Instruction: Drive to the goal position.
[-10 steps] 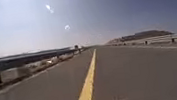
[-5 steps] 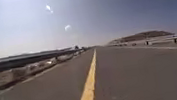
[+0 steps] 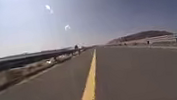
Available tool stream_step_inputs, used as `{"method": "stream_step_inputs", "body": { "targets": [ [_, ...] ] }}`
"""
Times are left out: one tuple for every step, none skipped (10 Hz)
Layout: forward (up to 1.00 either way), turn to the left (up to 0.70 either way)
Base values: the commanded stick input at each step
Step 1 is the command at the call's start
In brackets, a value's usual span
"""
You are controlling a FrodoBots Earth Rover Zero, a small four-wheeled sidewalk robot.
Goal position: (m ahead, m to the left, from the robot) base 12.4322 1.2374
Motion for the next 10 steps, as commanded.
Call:
{"method": "stream_step_inputs", "body": {
  "targets": [
    [0.5,0.0],
    [0.5,0.0],
    [0.5,0.0],
    [0.5,0.0],
    [0.5,0.0],
    [0.5,0.0],
    [0.5,0.0],
    [0.5,0.0],
    [0.5,0.0],
    [0.5,0.0]
  ]
}}
